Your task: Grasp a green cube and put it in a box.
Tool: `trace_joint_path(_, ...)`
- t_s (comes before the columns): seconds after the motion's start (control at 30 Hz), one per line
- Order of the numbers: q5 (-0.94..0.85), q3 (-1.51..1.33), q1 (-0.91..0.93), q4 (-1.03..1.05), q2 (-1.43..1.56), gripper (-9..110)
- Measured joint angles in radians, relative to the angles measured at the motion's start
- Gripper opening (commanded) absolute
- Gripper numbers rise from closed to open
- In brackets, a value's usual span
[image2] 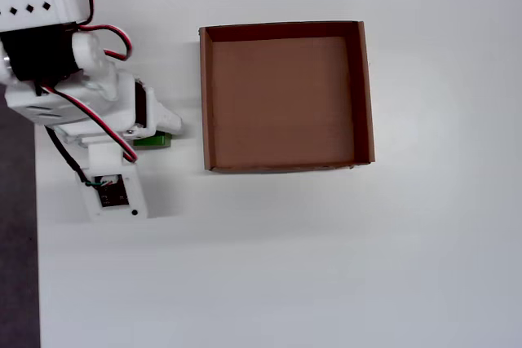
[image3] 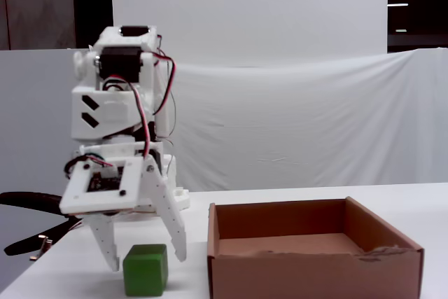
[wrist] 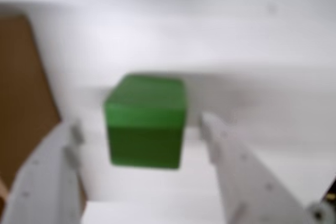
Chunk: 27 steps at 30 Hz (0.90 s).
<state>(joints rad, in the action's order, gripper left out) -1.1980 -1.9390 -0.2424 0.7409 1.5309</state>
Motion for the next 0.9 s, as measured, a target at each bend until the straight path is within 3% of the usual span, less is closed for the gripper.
trace_joint_path(0.4, 0.037, 0.049, -0.002, -0.008, -0.043, 23)
trace_joint_path(0.9, 0.038, 0.029, -0.021, -0.011, -0.043, 23)
